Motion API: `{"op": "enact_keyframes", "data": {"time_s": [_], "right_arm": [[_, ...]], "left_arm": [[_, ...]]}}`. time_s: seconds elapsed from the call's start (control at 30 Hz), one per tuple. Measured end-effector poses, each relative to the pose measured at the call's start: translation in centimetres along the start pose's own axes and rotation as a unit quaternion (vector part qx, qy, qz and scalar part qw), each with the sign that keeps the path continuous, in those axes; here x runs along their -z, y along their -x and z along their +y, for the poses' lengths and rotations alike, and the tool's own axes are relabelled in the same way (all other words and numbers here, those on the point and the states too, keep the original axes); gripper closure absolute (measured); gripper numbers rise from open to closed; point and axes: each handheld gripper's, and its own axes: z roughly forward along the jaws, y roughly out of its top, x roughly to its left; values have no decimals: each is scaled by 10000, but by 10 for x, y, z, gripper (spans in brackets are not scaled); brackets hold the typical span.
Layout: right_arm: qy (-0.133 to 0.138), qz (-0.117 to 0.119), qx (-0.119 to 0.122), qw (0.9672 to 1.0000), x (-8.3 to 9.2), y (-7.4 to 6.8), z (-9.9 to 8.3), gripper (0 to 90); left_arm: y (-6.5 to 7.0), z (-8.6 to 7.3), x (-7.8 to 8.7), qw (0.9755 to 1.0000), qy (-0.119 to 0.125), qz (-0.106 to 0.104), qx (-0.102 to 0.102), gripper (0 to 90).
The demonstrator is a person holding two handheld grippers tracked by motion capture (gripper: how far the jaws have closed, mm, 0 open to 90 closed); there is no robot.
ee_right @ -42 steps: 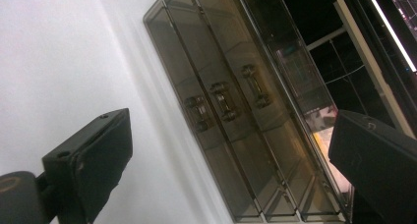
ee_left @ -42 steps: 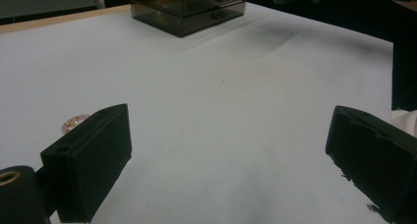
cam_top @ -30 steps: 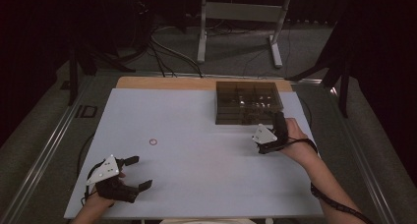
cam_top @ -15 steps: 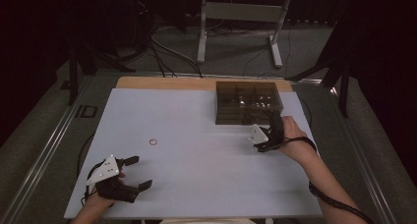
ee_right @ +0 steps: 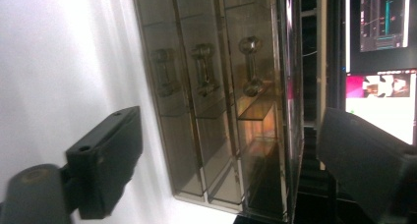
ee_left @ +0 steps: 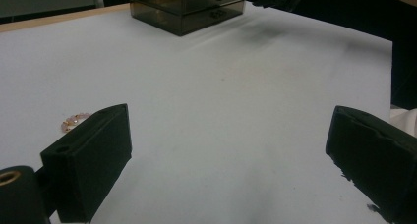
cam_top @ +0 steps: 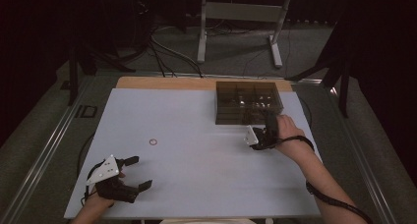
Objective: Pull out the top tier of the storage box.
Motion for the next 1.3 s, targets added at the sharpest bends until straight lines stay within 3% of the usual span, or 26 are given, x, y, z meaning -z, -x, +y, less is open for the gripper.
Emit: {"op": "enact_keyframes", "data": {"time_s": [0.33,0.53,0.7,0.87,1.0,1.3], "right_arm": [[-68,-130,219,9997,-5,-4,6,200],[-260,-193,151,9994,-10,-5,10,276],[-290,-345,294,9986,-14,-6,10,368],[-222,-531,450,9973,-17,-6,9,538],[-157,-622,566,9963,-20,-6,9,621],[-258,-739,770,9939,-30,-5,10,740]], "left_arm": [[0,0,0,10000,-2,-3,16,52],[0,0,0,10000,11,2,34,52],[0,0,1,10000,24,-3,42,52],[0,0,0,10000,17,-3,42,52],[0,0,0,10000,36,9,55,52],[0,0,1,10000,55,-8,75,52]]}}
